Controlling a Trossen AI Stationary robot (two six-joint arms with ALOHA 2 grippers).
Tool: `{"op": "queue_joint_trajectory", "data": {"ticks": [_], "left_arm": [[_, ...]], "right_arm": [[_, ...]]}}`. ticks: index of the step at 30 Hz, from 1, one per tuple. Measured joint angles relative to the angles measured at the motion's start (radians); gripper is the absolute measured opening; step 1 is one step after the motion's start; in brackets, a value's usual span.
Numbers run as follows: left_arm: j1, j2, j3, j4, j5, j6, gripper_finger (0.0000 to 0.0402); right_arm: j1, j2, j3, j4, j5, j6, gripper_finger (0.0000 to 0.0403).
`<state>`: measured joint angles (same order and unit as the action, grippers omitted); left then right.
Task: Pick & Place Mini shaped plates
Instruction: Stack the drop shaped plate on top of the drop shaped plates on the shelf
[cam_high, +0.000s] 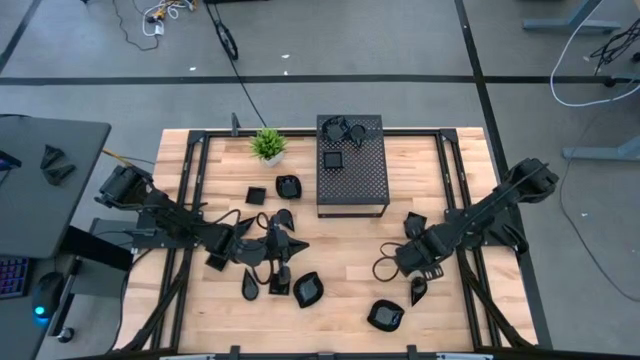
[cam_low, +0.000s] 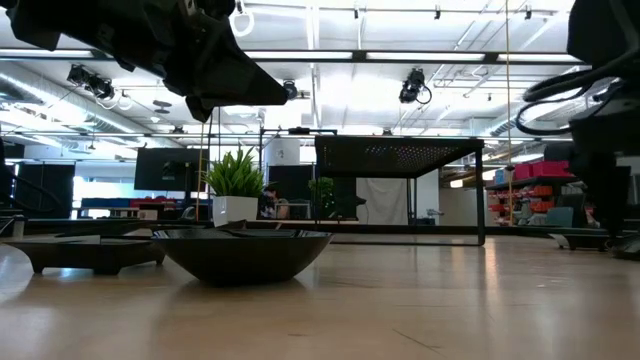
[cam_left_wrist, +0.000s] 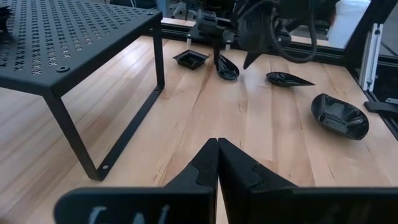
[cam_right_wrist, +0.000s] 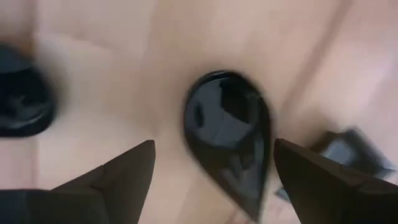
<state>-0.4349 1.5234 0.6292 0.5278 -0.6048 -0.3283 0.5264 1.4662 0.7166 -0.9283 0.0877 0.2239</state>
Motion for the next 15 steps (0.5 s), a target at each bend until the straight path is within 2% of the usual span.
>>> {"op": "queue_joint_trajectory", "data": {"ticks": [15], "left_arm": [[0.000,0.000,0.000,0.000,0.001,0.001,0.0014]], "right_arm": [[-0.002,0.000,-0.007,0.006,0.009,0.007,0.0330]]}}
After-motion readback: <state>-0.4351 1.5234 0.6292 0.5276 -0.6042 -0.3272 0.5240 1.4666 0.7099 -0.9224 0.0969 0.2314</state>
